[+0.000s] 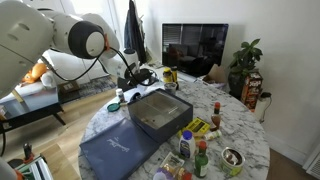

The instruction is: Pick up the crisper drawer and put it in the shoe box, pick up the frost cold cup and put it in the crisper drawer that is in the shoe box

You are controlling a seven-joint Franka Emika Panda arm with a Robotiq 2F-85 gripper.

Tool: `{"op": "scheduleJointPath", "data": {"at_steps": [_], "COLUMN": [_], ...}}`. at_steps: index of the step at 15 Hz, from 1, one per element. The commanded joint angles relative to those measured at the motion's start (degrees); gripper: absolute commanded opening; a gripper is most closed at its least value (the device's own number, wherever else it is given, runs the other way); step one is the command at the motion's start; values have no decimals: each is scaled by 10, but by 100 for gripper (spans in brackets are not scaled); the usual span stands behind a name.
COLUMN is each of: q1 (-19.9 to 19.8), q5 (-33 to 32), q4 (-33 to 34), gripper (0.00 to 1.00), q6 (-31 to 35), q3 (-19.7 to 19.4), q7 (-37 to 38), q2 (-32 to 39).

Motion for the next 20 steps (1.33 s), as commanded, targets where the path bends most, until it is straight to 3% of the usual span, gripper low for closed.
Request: {"op": "scheduleJointPath", "data": {"at_steps": [1,5,8,13,16,20], "q1": [-21,-67,-94,-109,-98,-76], "q5": [5,31,72,95,99,55], "q4": [-34,-91,-155,-274,-347,-415], "gripper": [1,1,1,1,1,1], "q6": [-29,-36,-33,-23,-30,-65], "q3": [19,73,91,47,-8,-84], "q7": [26,22,64,191,249,342], "q2": [-38,-106,-196,-358,-438,-496]}}
